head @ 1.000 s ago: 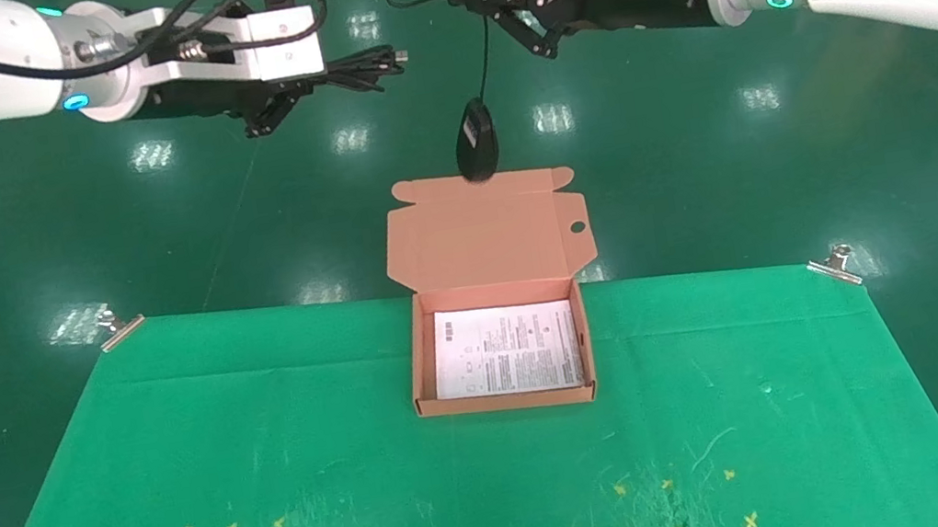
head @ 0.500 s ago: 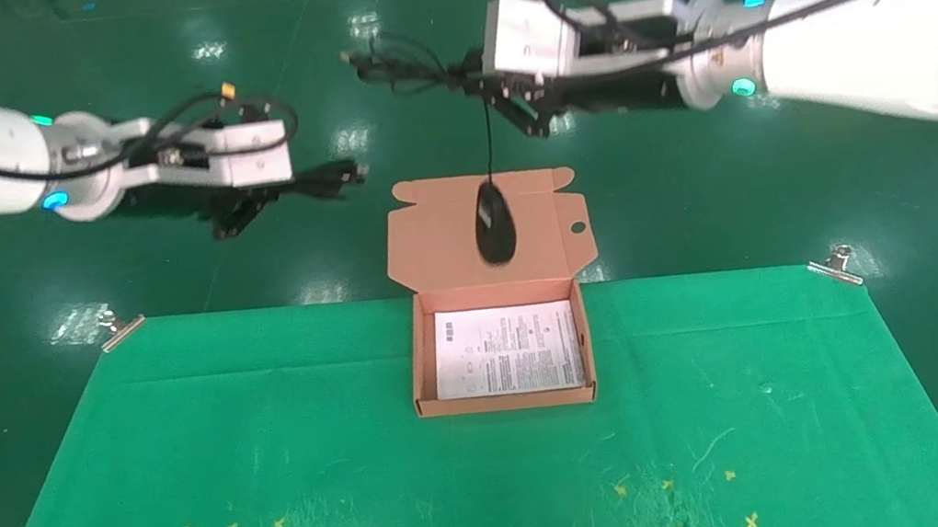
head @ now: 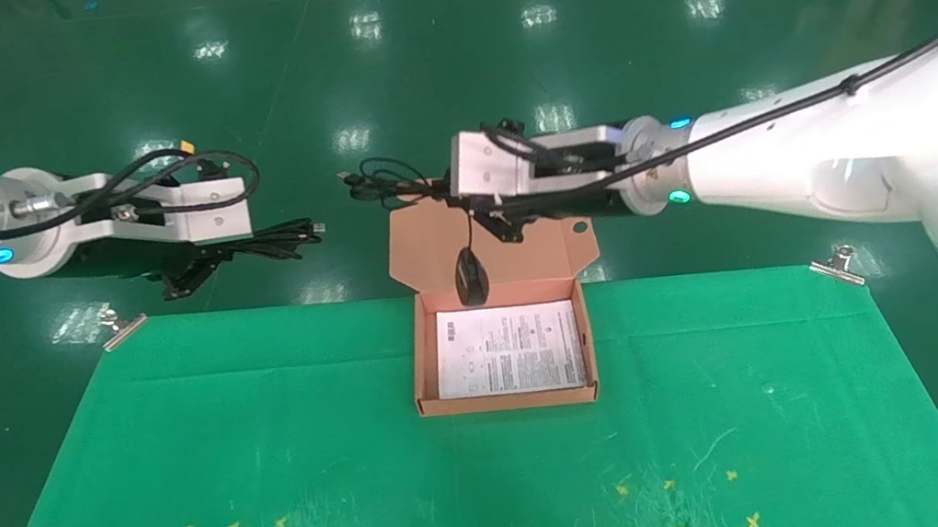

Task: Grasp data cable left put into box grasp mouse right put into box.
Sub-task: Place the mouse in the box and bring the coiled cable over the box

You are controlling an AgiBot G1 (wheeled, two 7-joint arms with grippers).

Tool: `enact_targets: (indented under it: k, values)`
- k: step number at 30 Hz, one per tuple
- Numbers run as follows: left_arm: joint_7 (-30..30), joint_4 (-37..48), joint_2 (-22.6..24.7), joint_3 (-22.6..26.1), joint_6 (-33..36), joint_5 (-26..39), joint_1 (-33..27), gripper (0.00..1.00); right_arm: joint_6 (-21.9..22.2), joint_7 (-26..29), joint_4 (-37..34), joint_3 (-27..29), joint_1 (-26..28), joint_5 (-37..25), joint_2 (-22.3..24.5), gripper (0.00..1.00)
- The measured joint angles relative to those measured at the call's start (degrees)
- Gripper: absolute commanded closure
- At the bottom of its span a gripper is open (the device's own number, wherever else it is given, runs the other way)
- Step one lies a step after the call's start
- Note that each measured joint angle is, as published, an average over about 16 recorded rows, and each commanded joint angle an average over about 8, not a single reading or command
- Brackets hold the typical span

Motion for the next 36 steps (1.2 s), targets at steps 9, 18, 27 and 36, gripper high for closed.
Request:
enact_targets:
  k: [9,18,27,36]
  values:
    - [-5.60,-5.80,-2.05,0.62,1.05,2.66,0.64,1.00,2.82,4.40,-1.21,-4.04,-3.10,2.04,-1.18,1.00]
    - [-6.99,-7.27,-2.46,0.74,1.12,3.42,0.86,1.00,6.91,12.43,-3.27,-9.20,-5.55,3.36,-1.36,1.00]
    - [-7.25,-7.59,-2.55,0.77,1.17,3.57,0.92,1.00,8.46,17.21,-4.21,-13.48,-6.42,2.72,-1.35,0.33]
    - [-6.80,-7.42,-1.95,0.61,0.21,2.88,1.68,1.00,8.34,18.43,-3.23,-15.36,-6.89,2.55,-0.49,0.00]
